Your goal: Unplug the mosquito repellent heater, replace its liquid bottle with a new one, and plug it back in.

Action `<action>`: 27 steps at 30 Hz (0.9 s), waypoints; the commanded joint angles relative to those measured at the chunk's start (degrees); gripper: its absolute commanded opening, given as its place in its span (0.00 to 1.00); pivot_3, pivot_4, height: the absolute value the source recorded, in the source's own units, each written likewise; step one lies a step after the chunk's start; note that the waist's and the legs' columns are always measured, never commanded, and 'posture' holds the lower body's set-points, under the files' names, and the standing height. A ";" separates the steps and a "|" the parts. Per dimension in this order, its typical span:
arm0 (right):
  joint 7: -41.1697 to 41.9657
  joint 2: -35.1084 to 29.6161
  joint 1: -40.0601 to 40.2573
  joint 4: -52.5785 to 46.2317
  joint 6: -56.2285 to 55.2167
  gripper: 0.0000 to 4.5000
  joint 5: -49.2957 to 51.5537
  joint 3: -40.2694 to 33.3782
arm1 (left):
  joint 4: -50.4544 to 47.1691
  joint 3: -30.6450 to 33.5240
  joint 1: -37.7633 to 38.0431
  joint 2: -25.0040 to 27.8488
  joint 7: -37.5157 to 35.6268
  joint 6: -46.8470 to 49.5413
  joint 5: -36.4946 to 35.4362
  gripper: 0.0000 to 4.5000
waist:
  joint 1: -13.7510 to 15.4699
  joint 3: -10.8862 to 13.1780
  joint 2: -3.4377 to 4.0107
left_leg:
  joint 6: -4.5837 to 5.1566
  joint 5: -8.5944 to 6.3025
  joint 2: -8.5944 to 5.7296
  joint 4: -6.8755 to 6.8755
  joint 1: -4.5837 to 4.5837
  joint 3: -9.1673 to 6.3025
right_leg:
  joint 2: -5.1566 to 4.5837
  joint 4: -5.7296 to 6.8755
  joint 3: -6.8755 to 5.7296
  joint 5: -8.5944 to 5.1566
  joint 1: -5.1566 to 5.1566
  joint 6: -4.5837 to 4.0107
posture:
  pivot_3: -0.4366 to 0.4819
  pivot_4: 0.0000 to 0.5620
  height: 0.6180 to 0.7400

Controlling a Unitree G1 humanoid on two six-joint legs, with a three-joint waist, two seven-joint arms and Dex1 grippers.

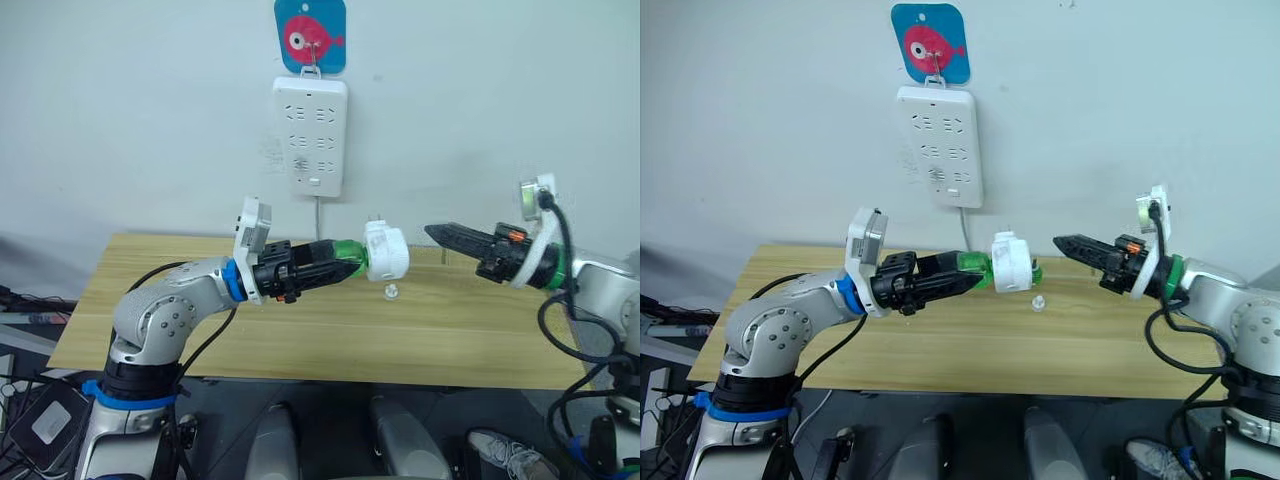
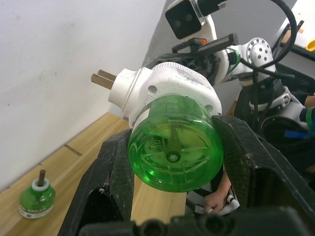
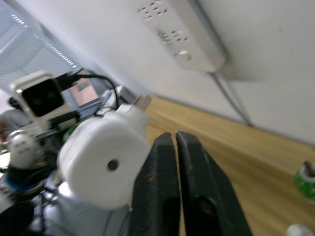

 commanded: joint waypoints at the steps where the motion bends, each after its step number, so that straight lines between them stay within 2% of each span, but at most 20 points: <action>1: 2.16 -4.46 0.90 2.33 4.26 0.27 7.69 -2.39 | -0.83 1.06 -1.43 -0.05 -1.26 -0.55 -1.62 0.52 | 0.00 0.00 0.00 | 0.00 0.00 -0.01 0.00 0.00 0.00 | 0.00 0.00 0.02 0.00 0.00 0.00 | 0.29 0.39 0.82; 5: 0.20 -9.38 1.98 6.28 7.32 0.59 21.18 0.21 | -1.51 0.61 -1.48 1.34 -3.88 0.92 -2.81 0.52 | -0.05 0.00 0.00 | 0.01 0.00 0.02 0.01 0.00 0.03 | 0.02 0.00 0.03 -0.01 0.00 0.01 | 0.29 0.39 0.82; 10: -5.62 -12.52 3.21 5.17 3.46 0.98 33.57 6.00 | -1.76 -0.55 -1.98 2.68 -6.81 0.91 -1.99 0.52 | -0.39 0.00 0.00 | 0.02 -0.01 0.05 0.01 0.01 0.04 | 0.06 0.00 0.06 -0.01 -0.01 0.02 | 0.30 0.39 0.82; 18: -3.95 -13.96 3.55 2.83 1.93 1.00 35.47 11.88 | -2.79 -1.00 -2.52 3.04 -7.73 1.20 -2.02 0.52 | -0.18 0.00 0.00 | 0.02 -0.01 0.05 0.03 0.00 0.03 | 0.06 -0.02 0.06 -0.02 -0.01 0.04 | 0.31 0.39 0.82; 27: -3.64 -11.84 -1.22 2.62 0.24 1.00 35.47 16.07 | -4.23 -3.05 -2.30 4.29 -10.19 0.09 -0.55 0.52 | -0.18 0.00 -0.01 | 0.02 -0.01 0.06 0.03 0.00 0.02 | 0.06 -0.02 0.04 -0.02 -0.03 0.04 | 0.31 0.39 0.82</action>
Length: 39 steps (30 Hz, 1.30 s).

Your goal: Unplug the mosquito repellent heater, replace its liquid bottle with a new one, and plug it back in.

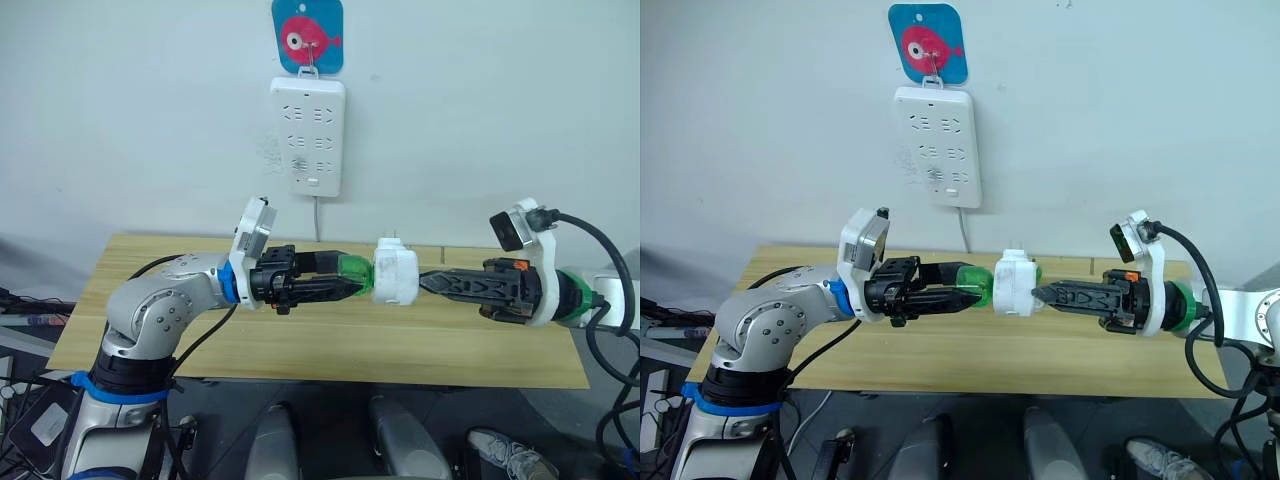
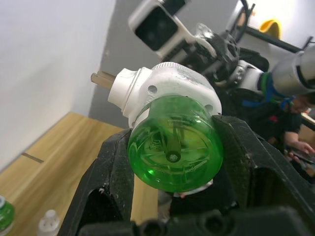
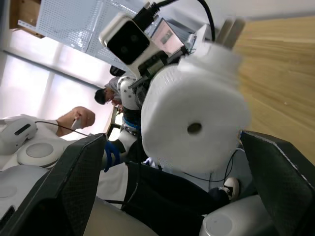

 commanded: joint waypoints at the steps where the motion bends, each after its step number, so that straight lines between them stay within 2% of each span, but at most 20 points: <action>1: 0.87 0.94 -2.13 -0.99 -1.02 1.00 1.64 1.02 | -3.09 -1.12 -0.51 0.12 -1.52 -1.27 -0.02 0.52 | 0.02 0.00 0.00 | 0.00 0.00 0.00 0.00 0.00 0.00 | 0.00 0.00 0.00 0.00 0.00 0.00 | 0.31 0.39 0.82; 9: 0.64 1.56 -2.53 -0.64 -0.23 1.00 1.64 3.85 | -3.54 -1.35 -0.49 -0.84 -1.31 -2.18 0.34 0.52 | 0.10 0.00 0.00 | 0.00 0.00 0.00 -0.01 0.00 -0.01 | 0.00 0.00 -0.01 0.00 -0.01 0.00 | 0.32 0.37 0.82; 22: 3.95 -5.45 0.96 3.22 2.80 1.00 1.64 2.78 | -2.72 1.05 -0.44 -1.76 0.15 -0.88 -1.01 0.52 | 0.36 0.00 0.00 | 0.00 0.00 0.00 0.02 -0.02 -0.01 | 0.00 0.00 -0.01 0.00 0.00 0.00 | 0.32 0.37 0.82; 30: 3.94 -1.75 2.85 1.49 0.79 1.00 1.64 3.24 | -2.99 1.04 -0.70 -2.15 0.80 0.39 -2.99 0.52 | 0.29 0.00 0.00 | 0.00 0.00 0.00 0.03 -0.02 -0.01 | 0.00 0.02 -0.01 0.00 -0.01 0.00 | 0.32 0.38 0.82; 39: 2.61 3.08 0.36 1.04 -0.45 1.00 1.64 3.91 | -3.66 -0.44 -0.31 -1.92 0.31 -0.38 -2.20 0.52 | 0.33 0.00 0.00 | 0.00 0.00 0.00 0.04 -0.02 -0.02 | 0.00 0.02 -0.01 0.00 0.00 0.00 | 0.32 0.38 0.82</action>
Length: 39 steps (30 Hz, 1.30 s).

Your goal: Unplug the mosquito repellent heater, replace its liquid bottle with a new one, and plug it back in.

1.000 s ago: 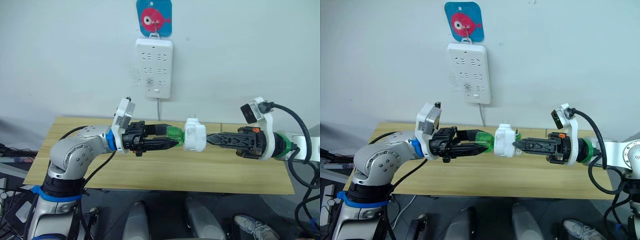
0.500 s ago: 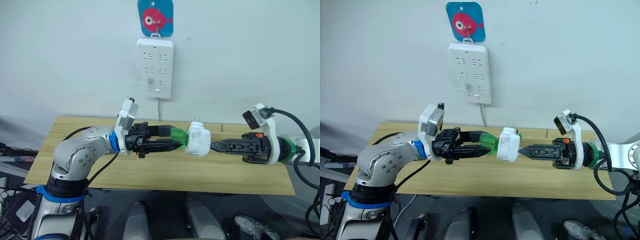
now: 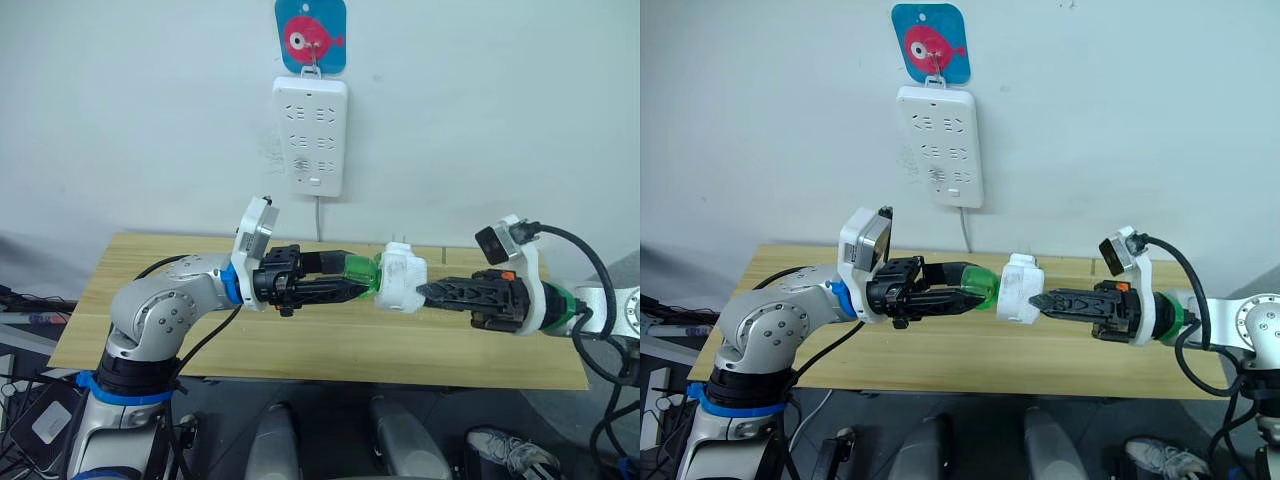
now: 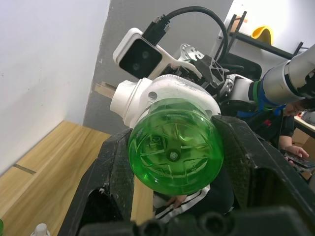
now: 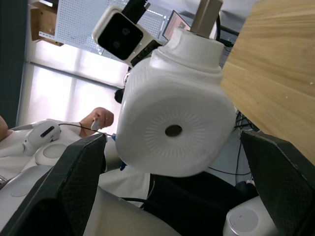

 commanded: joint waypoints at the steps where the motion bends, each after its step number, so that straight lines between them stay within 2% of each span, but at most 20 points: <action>1: -0.56 1.04 -1.53 -2.00 -0.58 1.00 1.52 0.06 | -2.49 -0.51 -0.24 0.07 -0.94 -0.98 -0.44 0.52 | 0.01 0.00 0.00 | 0.00 0.00 0.00 0.00 0.00 0.00 | 0.00 0.00 0.00 0.00 0.00 0.00 | 0.33 0.37 0.82; 13: -1.44 4.15 -4.14 -1.25 0.01 1.00 1.52 1.38 | -3.10 -1.06 0.61 0.33 -1.23 -1.89 0.21 0.52 | 0.04 0.00 0.00 | 0.00 0.00 0.00 0.00 0.00 -0.01 | 0.00 0.01 -0.02 0.00 0.00 0.00 | 0.34 0.37 0.82; 16: -1.63 4.46 -4.36 -1.05 0.15 0.88 1.52 1.53 | -3.08 -1.10 0.71 0.38 -1.26 -2.12 0.28 0.52 | 0.06 0.00 0.00 | 0.00 0.00 0.00 0.00 0.00 -0.01 | 0.00 0.00 -0.01 0.00 0.00 0.00 | 0.34 0.37 0.82; 18: -1.60 4.54 -4.61 -0.91 0.30 0.73 1.52 1.60 | -3.16 -1.22 0.86 0.27 -1.09 -2.51 0.54 0.52 | 0.06 0.00 0.00 | 0.00 0.00 0.00 0.00 0.00 -0.01 | 0.00 0.00 -0.01 0.00 0.00 0.00 | 0.34 0.37 0.82; 19: -1.58 4.56 -4.74 -0.84 0.38 0.70 1.52 1.64 | -3.20 -1.26 0.94 0.16 -0.99 -2.67 0.64 0.52 | 0.06 0.00 0.00 | 0.00 0.00 0.00 0.00 0.00 -0.01 | 0.00 0.01 -0.01 0.00 0.00 0.00 | 0.34 0.37 0.82; 26: -1.79 4.66 -5.63 -0.15 0.83 0.70 1.52 1.82 | -1.91 -2.01 1.12 -0.60 -0.21 -7.83 5.73 0.52 | 0.08 0.00 0.00 | 0.00 0.00 0.00 0.00 0.00 -0.01 | 0.00 0.01 -0.01 0.00 0.00 -0.01 | 0.33 0.37 0.82; 28: -1.90 4.57 -5.62 -0.14 0.90 0.70 1.52 1.82 | -1.33 -3.08 0.85 0.51 -1.63 -10.98 9.23 0.68 | 0.08 0.00 0.00 | 0.00 0.00 0.00 0.00 0.00 -0.01 | 0.00 0.01 -0.01 0.00 0.00 -0.01 | 0.33 0.37 0.82; 30: -2.05 4.55 -5.59 -0.13 0.94 0.70 1.52 1.77 | -1.08 -3.72 0.87 1.14 -2.83 -13.93 11.74 0.79 | 0.08 0.00 0.01 | 0.00 0.00 0.00 0.00 0.00 -0.01 | 0.00 0.01 0.00 0.01 0.00 -0.01 | 0.33 0.37 0.82; 32: -2.27 4.23 -5.45 -0.18 1.05 0.70 1.52 1.79 | -0.96 -4.41 0.69 2.81 -4.73 -17.77 15.15 0.95 | 0.08 0.00 0.00 | 0.00 0.00 0.00 0.00 0.00 -0.01 | 0.00 0.01 0.00 0.01 0.00 -0.01 | 0.33 0.37 0.82; 39: -2.62 3.34 -5.26 -0.32 1.06 0.70 1.52 1.88 | -2.25 -5.84 0.29 5.80 -7.75 -22.86 19.78 0.95 | 0.14 0.00 0.01 | 0.00 0.00 -0.01 -0.01 0.00 0.00 | 0.00 0.00 0.01 0.00 -0.01 -0.01 | 0.34 0.37 0.82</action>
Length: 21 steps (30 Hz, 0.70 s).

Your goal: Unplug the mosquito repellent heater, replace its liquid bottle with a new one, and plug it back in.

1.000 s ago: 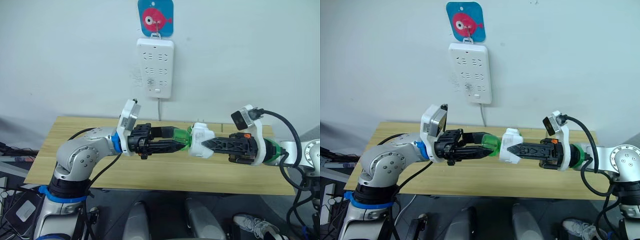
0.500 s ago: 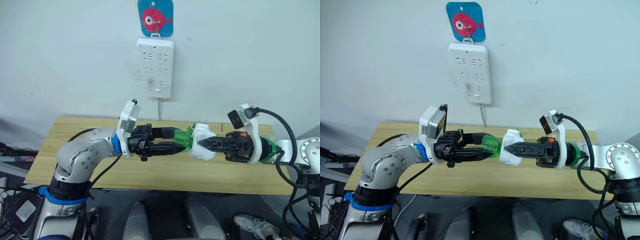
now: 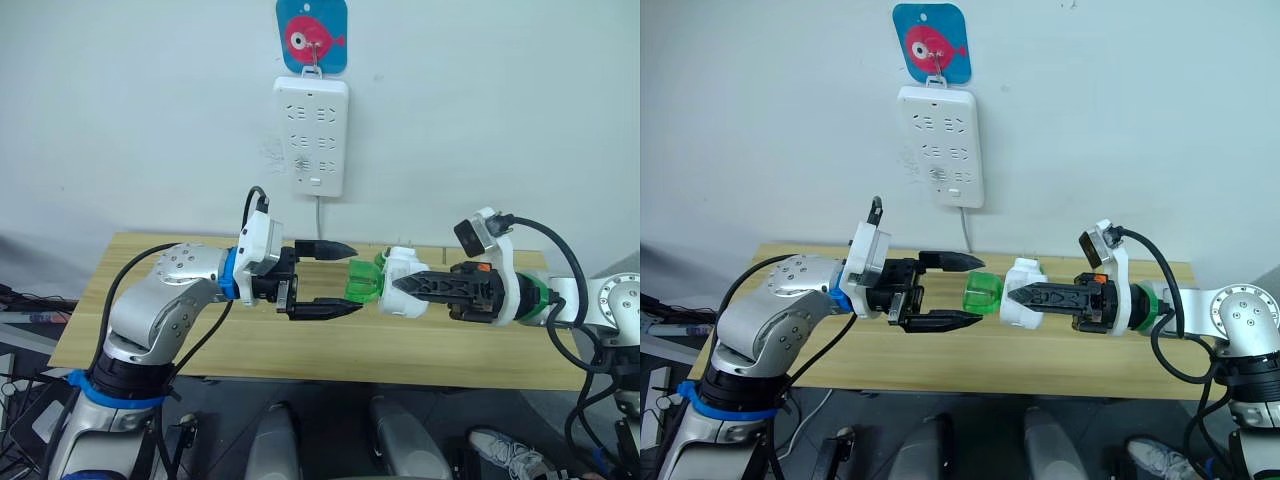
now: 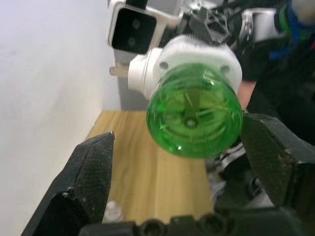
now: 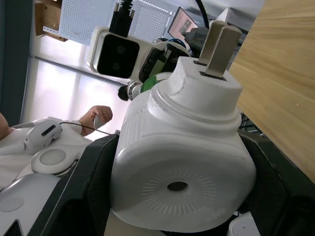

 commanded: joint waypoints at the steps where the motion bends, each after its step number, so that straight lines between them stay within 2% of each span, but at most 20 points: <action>1: 0.87 -0.79 -0.93 -1.90 0.38 0.70 2.04 -0.94 | -1.84 -0.41 -0.44 -0.13 -0.25 -1.99 1.11 0.95 | 0.07 0.00 0.00 | 0.00 0.00 0.00 0.00 0.00 0.00 | 0.00 0.00 0.00 0.00 0.00 0.00 | 0.34 0.37 0.82; 17: 0.66 -1.43 -1.27 -3.00 0.02 0.70 2.04 -0.02 | -3.12 -2.45 -4.00 -1.67 -1.44 0.39 -0.23 0.95 | 0.14 0.00 0.00 | 0.00 0.00 0.01 0.00 0.00 -0.01 | 0.00 0.01 -0.02 0.00 0.00 0.00 | 0.34 0.36 0.82; 21: 0.73 -1.36 -1.27 -3.14 -0.06 0.70 2.04 0.08 | -3.03 -2.73 -4.51 -2.56 -0.95 0.94 -0.53 0.75 | 0.15 0.00 0.00 | 0.00 0.00 0.00 0.02 0.00 -0.01 | 0.00 0.01 -0.01 0.00 0.00 0.00 | 0.34 0.36 0.82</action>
